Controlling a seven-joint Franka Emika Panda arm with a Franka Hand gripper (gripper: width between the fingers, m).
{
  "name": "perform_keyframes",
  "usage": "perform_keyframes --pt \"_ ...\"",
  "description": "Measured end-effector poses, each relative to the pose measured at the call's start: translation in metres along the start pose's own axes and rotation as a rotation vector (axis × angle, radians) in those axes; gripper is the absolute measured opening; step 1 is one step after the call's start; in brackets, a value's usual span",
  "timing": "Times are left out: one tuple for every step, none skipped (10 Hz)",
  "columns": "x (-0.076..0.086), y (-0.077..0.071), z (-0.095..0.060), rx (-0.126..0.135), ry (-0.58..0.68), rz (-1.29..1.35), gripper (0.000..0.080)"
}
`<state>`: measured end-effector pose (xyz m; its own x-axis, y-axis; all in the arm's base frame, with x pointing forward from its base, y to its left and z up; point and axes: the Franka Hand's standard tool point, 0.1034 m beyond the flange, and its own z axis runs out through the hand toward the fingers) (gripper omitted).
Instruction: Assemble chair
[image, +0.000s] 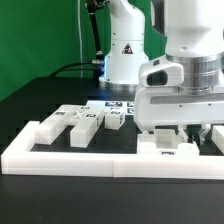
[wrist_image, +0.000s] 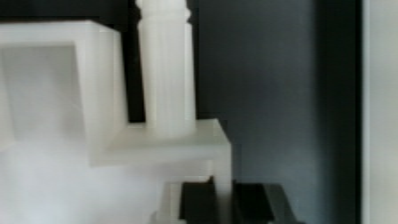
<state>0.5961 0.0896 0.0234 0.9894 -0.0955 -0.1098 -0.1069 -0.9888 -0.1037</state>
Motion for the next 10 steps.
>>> perform_keyframes --pt "0.001 -0.003 -0.003 0.003 0.004 0.062 0.0032" --pt "0.000 -0.002 -0.002 0.003 0.003 0.048 0.0032" --pt "0.000 -0.002 -0.001 0.003 0.002 0.046 0.0032" --pt "0.000 -0.006 0.002 0.003 0.007 0.015 0.0032" --pt "0.000 -0.016 0.002 0.006 0.009 -0.005 0.0032" --pt "0.001 -0.025 0.002 0.008 0.011 -0.023 0.0032" --pt "0.003 -0.032 0.003 0.010 0.014 -0.041 0.0032" --pt "0.004 -0.038 0.002 0.012 0.020 -0.067 0.0032" --pt "0.005 -0.039 0.002 0.012 0.021 -0.069 0.0032" --pt "0.005 -0.039 0.002 0.012 0.018 -0.069 0.0032"
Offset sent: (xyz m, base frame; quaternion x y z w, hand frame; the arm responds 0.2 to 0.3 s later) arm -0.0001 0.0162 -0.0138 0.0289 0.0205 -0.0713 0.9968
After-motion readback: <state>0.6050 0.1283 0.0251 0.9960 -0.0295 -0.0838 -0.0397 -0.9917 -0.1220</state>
